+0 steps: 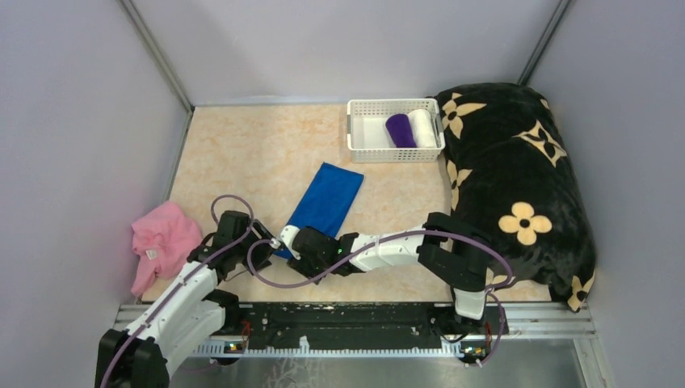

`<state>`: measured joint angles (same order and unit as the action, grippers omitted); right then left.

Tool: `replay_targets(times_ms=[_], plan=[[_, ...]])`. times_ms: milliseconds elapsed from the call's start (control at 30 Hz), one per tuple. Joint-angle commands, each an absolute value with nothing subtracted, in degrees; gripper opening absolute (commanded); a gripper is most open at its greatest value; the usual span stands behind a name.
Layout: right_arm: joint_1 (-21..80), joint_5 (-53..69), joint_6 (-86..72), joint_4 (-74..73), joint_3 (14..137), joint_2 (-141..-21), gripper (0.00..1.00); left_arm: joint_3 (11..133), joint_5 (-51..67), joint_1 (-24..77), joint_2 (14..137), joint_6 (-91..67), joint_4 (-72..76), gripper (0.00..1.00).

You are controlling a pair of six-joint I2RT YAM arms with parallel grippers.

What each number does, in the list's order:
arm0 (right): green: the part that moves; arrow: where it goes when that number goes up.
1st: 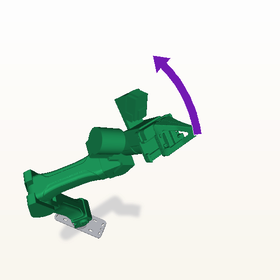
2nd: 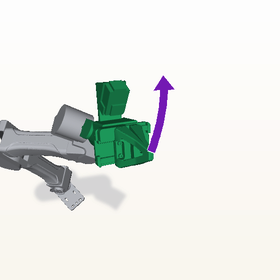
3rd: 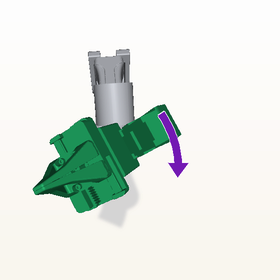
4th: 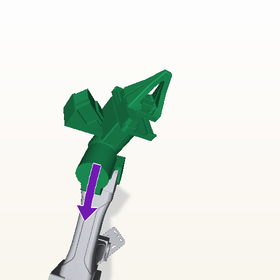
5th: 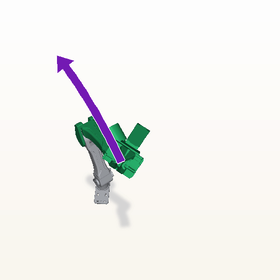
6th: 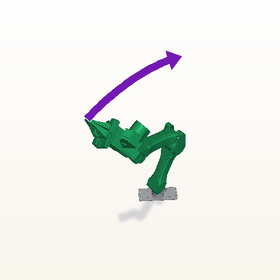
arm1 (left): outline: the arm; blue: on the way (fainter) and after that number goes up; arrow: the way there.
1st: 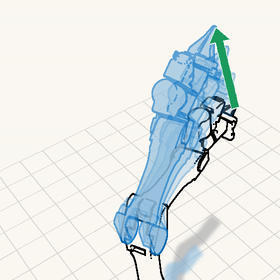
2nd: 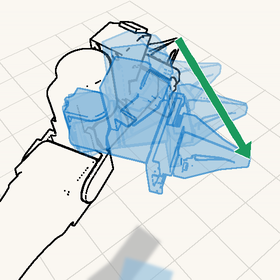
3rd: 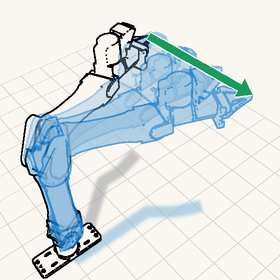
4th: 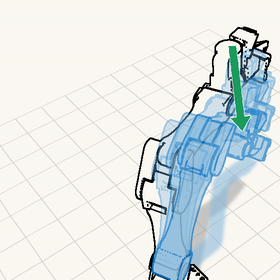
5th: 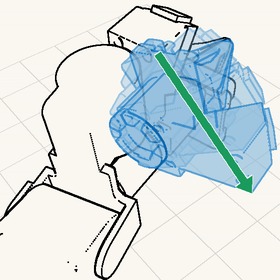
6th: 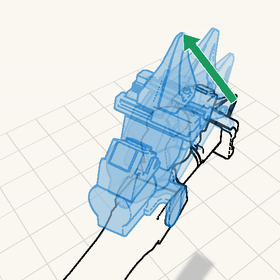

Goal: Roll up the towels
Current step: Roll the towel at the center of the board.

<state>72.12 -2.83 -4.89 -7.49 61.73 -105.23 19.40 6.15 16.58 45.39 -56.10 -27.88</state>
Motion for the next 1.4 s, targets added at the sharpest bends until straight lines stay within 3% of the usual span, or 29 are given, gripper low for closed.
replay_targets(times_ms=[0, 267, 500, 667, 800, 933, 967, 1033, 1200, 1367], plan=[[73.3, -10.2, -3.3, -7.0, 59.9, -106.9, 0.46, 18.6, 3.7, 18.1, 46.6, -58.7, -27.1, 0.73], [73.2, -7.0, -7.3, -5.6, 57.4, -103.1, 0.10, 18.7, 2.6, 20.1, 48.9, -61.4, -26.4, 0.71], [69.5, 2.1, -14.0, -1.4, 56.1, -100.0, 0.00, 18.1, 0.4, 22.3, 49.1, -65.3, -27.5, 0.62], [66.6, 8.9, -17.6, 2.2, 54.2, -97.9, 0.00, 18.2, -1.4, 24.0, 50.1, -67.2, -27.9, 0.51], [65.6, 13.3, -19.1, 3.7, 53.5, -97.6, 0.00, 19.9, -4.6, 24.3, 52.0, -67.2, -29.5, 0.40], [63.8, 17.4, -21.1, 5.2, 51.9, -96.9, 0.00, 24.7, -9.8, 24.3, 52.8, -64.7, -33.2, 0.08], [63.3, 18.7, -21.7, 5.6, 51.8, -96.9, 0.00, 25.7, -10.7, 24.3, 53.0, -64.0, -33.8, 0.05], [62.0, 21.3, -23.2, 6.9, 51.0, -96.9, 0.00, 27.3, -11.5, 24.3, 53.4, -63.3, -34.6, 0.12], [58.0, 26.9, -27.5, 9.8, 49.7, -97.8, 0.00, 29.4, -10.9, 24.3, 52.5, -61.5, -36.5, 0.51], [54.1, 33.6, -31.8, 13.8, 48.3, -99.2, 0.00, 30.6, -10.3, 24.3, 48.4, -59.3, -40.2, 0.64]])
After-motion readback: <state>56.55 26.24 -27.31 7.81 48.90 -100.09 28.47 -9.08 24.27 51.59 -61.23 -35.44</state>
